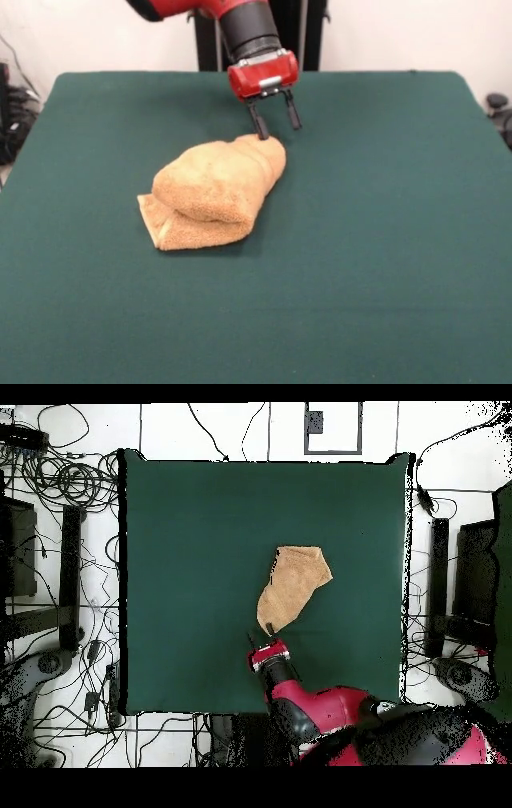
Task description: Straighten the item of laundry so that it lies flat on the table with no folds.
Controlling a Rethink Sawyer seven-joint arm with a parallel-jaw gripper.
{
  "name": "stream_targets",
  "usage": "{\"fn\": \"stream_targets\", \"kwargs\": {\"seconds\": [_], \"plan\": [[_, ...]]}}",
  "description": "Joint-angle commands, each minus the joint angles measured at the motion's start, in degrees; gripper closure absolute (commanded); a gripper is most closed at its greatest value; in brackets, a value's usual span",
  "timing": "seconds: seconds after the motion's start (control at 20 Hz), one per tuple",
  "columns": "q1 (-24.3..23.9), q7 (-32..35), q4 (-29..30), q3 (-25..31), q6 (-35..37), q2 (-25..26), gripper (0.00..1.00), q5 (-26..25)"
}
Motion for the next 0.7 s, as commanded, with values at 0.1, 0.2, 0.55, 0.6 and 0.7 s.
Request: {"fn": "stream_targets", "kwargs": {"seconds": [0.1, 0.2, 0.55, 0.6, 0.7], "plan": [[-10.24, 10.86, -0.95, 19.77, 32.36, -5.78, 0.0, -8.37], [-13.83, 5.36, 0.78, 23.22, 40.05, -5.75, 0.0, -5.26], [-24.77, -4.82, 11.28, 33.22, 58.38, -16.99, 0.0, 9.11], [-25.77, -5.48, 11.75, 34.0, 59.39, -17.47, 0.0, 9.71], [-28.42, -7.29, 12.21, 35.98, 60.31, -17.32, 0.0, 9.35]]}}
